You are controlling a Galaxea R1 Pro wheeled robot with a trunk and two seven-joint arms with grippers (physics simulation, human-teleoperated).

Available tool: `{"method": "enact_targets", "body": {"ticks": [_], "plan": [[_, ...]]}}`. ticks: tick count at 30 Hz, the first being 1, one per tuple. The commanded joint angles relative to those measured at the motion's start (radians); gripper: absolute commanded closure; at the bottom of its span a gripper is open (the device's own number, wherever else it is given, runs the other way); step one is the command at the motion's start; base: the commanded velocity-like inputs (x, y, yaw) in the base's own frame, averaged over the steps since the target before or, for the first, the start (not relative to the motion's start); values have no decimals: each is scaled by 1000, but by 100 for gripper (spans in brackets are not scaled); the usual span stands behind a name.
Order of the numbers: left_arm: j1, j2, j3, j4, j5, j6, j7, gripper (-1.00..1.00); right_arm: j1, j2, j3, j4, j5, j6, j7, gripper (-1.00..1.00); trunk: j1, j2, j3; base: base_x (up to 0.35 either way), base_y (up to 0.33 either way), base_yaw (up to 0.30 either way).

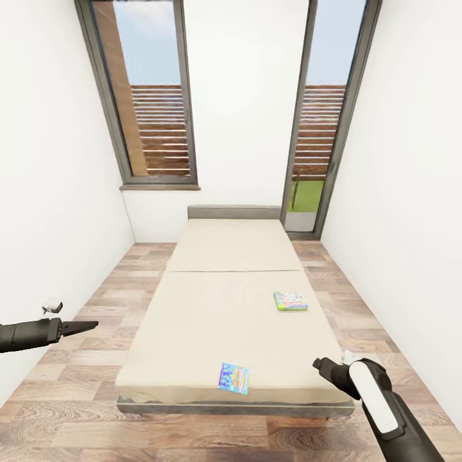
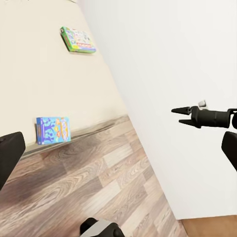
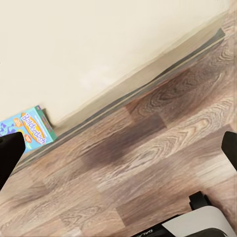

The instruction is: Put all the toys in the child's room - the three board games (two on the bed and one on the table), the two jigsaw puzzles on the table, and the tennis ball on the table - inside the toy box on the table in the child's room.

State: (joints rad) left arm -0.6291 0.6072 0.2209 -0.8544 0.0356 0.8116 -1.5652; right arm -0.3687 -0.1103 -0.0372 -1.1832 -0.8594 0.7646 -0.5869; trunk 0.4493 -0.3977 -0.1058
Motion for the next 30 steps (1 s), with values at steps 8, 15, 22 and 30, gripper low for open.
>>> {"method": "enact_targets", "body": {"ticks": [8,15,22,30], "plan": [[-1,0,0,0,0,11,-4,-100,-1,0,-1,-2,-11,1,-10,-100,1,-2,-2,-1,-9,0],[-1,1,0,0,0,11,-4,-100,-1,0,-1,-3,-12,1,-10,-100,1,-2,-2,0,-165,0],[-1,0,-1,0,0,11,-4,-100,-1,0,-1,-3,-12,1,-10,-100,1,-2,-2,0,-282,0],[-1,0,-1,0,0,11,-4,-100,-1,1,0,-2,-11,1,-10,-100,1,-2,-2,0,-244,0]]}}
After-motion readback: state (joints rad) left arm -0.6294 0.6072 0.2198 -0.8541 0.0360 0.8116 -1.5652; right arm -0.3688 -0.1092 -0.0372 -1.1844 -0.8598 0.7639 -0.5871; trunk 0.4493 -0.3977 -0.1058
